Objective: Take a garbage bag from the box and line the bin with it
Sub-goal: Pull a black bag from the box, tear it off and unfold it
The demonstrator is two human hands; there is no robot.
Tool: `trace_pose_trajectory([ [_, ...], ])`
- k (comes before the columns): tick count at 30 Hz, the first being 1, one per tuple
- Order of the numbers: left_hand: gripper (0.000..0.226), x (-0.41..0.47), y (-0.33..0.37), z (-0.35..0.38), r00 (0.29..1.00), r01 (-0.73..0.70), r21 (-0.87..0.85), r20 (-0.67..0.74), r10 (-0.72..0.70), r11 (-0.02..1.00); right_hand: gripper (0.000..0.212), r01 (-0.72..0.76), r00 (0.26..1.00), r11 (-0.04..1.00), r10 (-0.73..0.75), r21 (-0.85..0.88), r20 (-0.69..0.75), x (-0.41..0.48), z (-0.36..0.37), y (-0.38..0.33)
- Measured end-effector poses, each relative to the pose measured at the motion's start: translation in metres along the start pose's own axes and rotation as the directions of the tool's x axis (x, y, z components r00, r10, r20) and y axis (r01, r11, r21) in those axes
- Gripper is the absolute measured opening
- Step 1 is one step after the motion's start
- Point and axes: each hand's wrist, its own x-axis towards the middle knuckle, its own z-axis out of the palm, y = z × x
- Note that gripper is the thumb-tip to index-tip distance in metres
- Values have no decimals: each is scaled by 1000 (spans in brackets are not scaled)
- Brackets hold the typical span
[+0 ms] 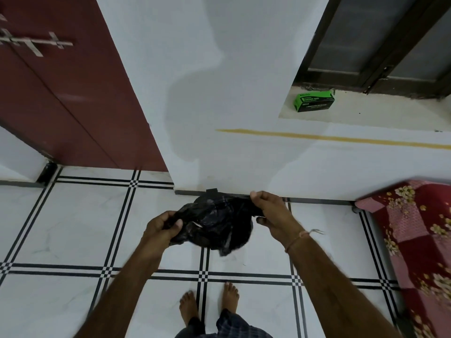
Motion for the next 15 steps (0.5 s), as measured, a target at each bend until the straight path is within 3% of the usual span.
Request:
trace_pose_trajectory([
  [4, 55, 0, 13, 1, 944, 9, 298, 312, -107, 954, 23, 165, 980, 984, -155, -68, 125, 6, 2, -14],
  [7, 85, -5, 35, 21, 972, -155, 301, 219, 90, 941, 25, 285, 923, 949, -234, -133, 305, 6, 3, -31],
  [9, 72, -3, 52, 40, 945, -247, 234, 272, 181, 940, 24, 320, 889, 930, -229, -181, 397, 4, 7, -44],
  [12, 18, 1, 70, 64, 925, -299, 154, 290, 246, 942, 22, 330, 881, 922, -224, -202, 416, 8, 13, -60],
  [15, 20, -1, 73, 77, 974, -164, -84, 145, 175, 983, 15, 360, 926, 910, -322, -205, 198, 13, 19, -61],
])
